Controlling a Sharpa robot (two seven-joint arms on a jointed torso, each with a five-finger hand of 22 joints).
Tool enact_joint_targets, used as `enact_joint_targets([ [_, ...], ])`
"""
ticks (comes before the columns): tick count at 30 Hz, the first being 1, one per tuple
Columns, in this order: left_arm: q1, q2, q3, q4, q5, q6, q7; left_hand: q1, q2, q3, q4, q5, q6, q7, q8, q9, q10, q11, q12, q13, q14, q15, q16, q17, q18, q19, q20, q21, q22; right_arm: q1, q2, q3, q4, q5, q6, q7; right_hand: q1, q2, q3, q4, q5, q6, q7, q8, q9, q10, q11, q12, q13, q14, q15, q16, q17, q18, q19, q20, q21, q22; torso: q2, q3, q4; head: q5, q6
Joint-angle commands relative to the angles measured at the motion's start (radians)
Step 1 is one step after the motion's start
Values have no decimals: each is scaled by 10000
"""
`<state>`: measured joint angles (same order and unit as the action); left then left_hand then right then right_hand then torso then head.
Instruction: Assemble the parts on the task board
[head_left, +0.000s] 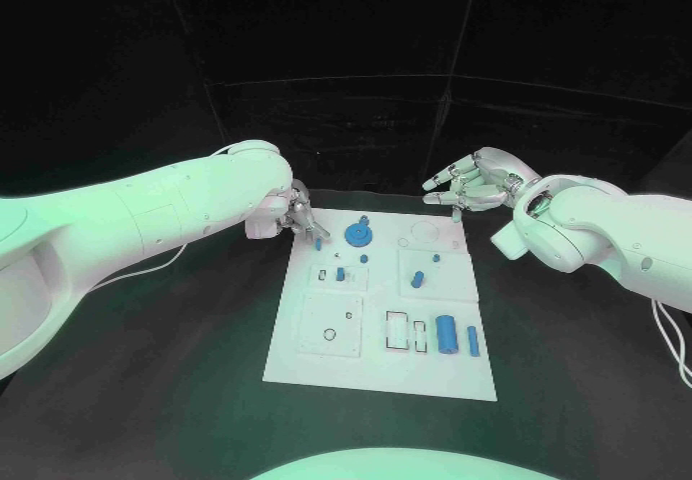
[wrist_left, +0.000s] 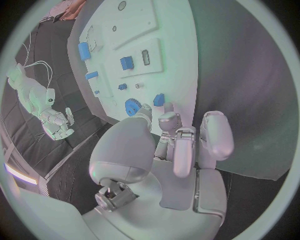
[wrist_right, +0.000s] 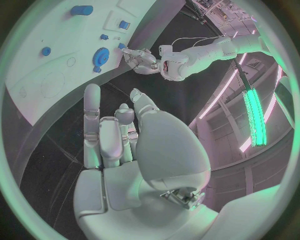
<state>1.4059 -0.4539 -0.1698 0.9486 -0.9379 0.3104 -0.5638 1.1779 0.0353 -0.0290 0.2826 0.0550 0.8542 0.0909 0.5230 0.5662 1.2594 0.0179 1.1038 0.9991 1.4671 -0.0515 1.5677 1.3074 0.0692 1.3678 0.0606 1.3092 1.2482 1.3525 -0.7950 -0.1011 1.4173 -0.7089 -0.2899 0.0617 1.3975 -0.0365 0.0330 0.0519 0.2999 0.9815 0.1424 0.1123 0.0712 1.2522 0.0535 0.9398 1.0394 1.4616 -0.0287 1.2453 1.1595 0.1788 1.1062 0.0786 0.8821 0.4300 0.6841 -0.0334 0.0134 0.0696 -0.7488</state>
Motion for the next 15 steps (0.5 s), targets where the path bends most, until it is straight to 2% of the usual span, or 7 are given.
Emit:
enact_joint_targets([
  [1, -7, 63, 6, -71, -80, 155, 118, 154, 9, -9, -36, 14, 75, -21, -3, -23, -39, -29, 44, -17, 1037, 54, 31, 2634, 147, -17, 52, -18, -1, 24, 0, 7, 17, -28, -62, 28, -56, 32, 56, 26, 47, -68, 8, 70, -1, -31, -20, 53, 9, 234, 43, 51, 12, 55, 36, 52, -39, -12, 1, -8, 0, -35, 11],
  [8, -46, 146, 6, -175, -80, 187, 104, 378, 194, 76, -68, 12, 95, -24, 7, -96, -41, -33, 62, -36, 1037, 53, 31, 2634, 147, -16, 49, -26, 10, 24, -4, 7, 24, -29, -63, 12, -56, 32, 56, 26, 47, -68, 8, 70, -1, -31, -20, 53, 9, 234, 43, 51, 12, 55, 36, 52, -39, -12, 5, -7, 5, -56, -7],
  [15, -67, 181, 6, -208, -80, 271, 99, 490, 228, 109, -109, 11, 115, -27, 21, -123, -37, -36, 75, -37, 1037, 53, 31, 2634, 142, -6, 48, -16, 31, 24, 3, 8, 22, -29, -53, 7, -56, 32, 56, 26, 47, -68, 8, 70, -1, -31, -20, 53, 9, 234, 43, 51, 12, 55, 36, 52, -39, -12, 2, -14, 6, -65, -33],
])
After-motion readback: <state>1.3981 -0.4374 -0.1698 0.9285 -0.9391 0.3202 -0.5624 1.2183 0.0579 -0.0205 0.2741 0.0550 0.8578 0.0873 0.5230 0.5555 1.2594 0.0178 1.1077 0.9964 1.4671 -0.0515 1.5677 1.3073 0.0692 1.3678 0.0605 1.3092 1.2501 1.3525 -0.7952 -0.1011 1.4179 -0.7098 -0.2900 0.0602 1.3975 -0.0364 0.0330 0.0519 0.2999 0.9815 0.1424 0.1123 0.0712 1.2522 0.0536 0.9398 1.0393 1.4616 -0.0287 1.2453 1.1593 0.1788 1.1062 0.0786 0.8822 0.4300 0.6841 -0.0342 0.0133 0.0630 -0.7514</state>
